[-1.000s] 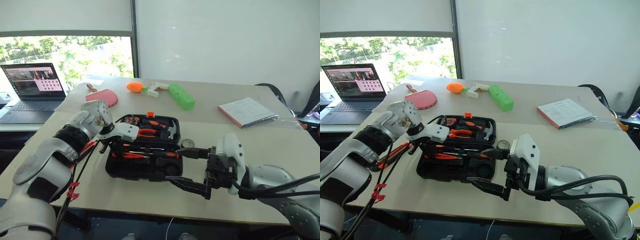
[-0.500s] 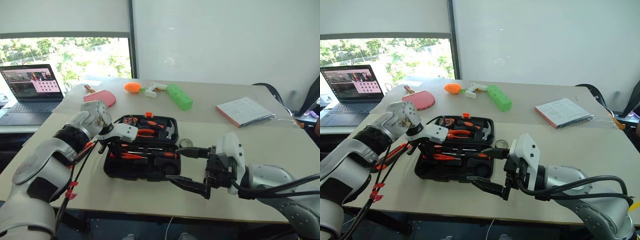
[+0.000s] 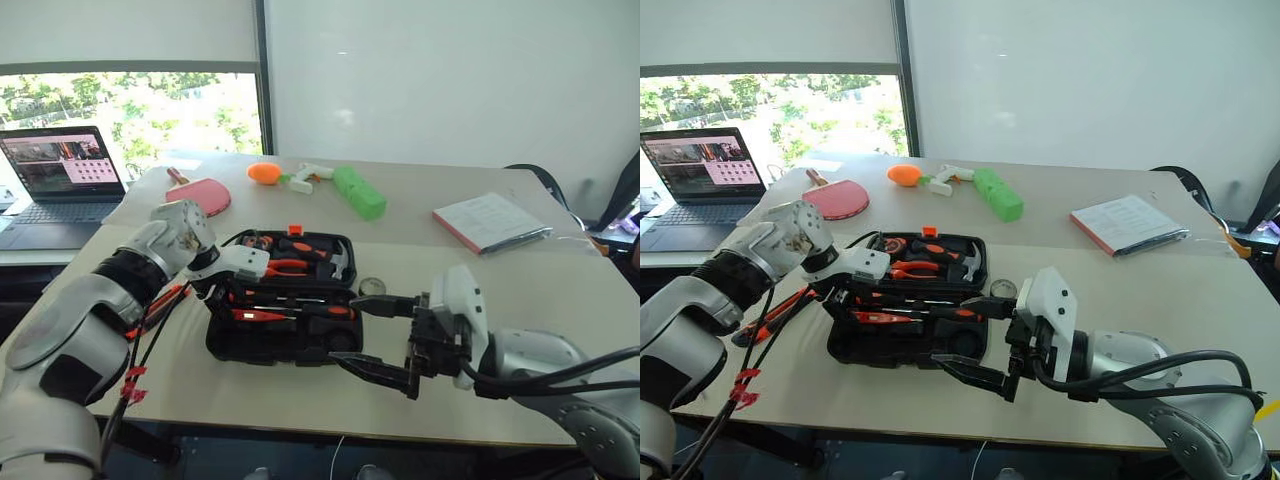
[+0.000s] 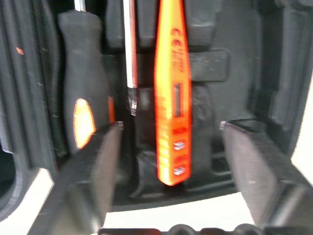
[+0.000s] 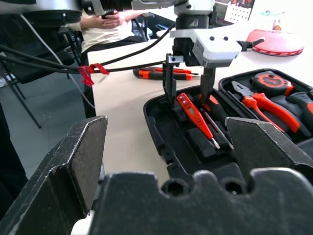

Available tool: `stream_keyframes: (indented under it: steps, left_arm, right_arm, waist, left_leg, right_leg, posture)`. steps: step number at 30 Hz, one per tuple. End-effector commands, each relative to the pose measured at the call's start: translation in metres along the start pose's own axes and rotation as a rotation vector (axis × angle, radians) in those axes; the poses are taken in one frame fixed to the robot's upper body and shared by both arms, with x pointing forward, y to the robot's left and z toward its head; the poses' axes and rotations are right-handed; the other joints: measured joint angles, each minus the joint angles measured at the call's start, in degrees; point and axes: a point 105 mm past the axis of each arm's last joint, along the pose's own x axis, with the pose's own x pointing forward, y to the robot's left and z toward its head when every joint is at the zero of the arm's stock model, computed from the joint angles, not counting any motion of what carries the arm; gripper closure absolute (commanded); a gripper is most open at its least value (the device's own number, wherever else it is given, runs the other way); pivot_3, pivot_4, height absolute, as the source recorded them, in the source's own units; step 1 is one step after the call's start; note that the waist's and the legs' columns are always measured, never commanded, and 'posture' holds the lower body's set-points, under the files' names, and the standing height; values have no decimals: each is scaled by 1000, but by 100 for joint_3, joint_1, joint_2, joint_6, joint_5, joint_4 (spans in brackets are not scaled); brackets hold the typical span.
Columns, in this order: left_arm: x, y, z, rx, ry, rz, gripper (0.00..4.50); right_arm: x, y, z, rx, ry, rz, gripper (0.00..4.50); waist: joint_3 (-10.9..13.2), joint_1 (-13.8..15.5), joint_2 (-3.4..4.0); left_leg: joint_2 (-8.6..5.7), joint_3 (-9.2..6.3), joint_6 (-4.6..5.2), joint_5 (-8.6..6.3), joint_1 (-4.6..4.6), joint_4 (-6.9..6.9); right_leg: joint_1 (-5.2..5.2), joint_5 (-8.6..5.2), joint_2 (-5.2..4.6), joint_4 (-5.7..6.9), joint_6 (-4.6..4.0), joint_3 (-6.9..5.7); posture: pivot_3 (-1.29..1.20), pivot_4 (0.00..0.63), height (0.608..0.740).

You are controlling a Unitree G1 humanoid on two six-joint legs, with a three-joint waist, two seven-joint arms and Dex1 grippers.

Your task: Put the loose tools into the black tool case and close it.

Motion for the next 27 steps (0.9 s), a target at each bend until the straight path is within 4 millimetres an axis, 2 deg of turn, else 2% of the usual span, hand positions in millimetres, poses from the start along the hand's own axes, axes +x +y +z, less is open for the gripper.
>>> stream_keyframes:
  steps: [1,3,5,6,9,13,14,17,27]
  left_arm:
    - [-29,3,7,26,-30,62,84]
    - [-31,4,8,25,-38,65,84]
    - [-31,6,9,31,-46,70,619]
    - [-30,7,10,31,-55,71,692]
    - [-26,8,16,44,-82,63,1865]
    - [-16,12,21,60,-98,63,3120]
    - [-14,12,23,57,-107,58,3594]
    - [-7,9,26,72,-114,33,4470]
    - [5,2,20,84,-74,9,4470]
  right_arm:
    - [0,1,7,-34,-27,8,0]
    - [1,1,7,-34,-27,9,0]
    - [1,1,7,-35,-27,11,0]
    - [1,0,7,-35,-27,11,0]
    - [1,0,7,-34,-27,12,0]
    - [1,1,7,-33,-26,12,0]
    - [1,1,7,-33,-26,12,0]
    - [0,2,8,-32,-24,12,0]
    - [-1,2,9,-30,-24,16,0]
  waist:
    - [0,5,0]
    - [0,16,0]
    - [0,24,0]
    - [0,25,0]
    - [0,22,0]
    - [0,19,0]
    - [0,19,0]
    - [0,2,0]
    - [0,11,0]
  left_leg:
    - [-1,0,0,0,0,2]
    - [-3,1,0,0,3,2]
    - [-3,2,0,0,5,3]
    - [-3,5,0,0,4,3]
    - [-3,8,0,0,1,6]
    - [-3,10,0,0,1,5]
    - [-3,13,0,0,1,5]
    - [-2,19,0,0,0,5]
    - [-3,12,0,0,0,5]
  right_leg:
    - [0,0,-1,0,1,0]
    - [3,0,-2,0,2,0]
    - [7,0,-3,0,2,-1]
    - [7,0,-3,0,2,-1]
    - [7,0,-3,-1,2,-4]
    - [6,0,-2,-2,2,-4]
    - [6,0,-2,-2,2,-4]
    - [6,0,-2,-2,2,-4]
    - [5,0,-2,-1,2,-4]
  posture:
    - [0,150,738]
    - [0,150,738]
    - [0,150,738]
    - [0,150,738]
    - [0,150,738]
    - [0,150,738]
    - [0,150,738]
    - [0,150,738]
    - [0,150,738]
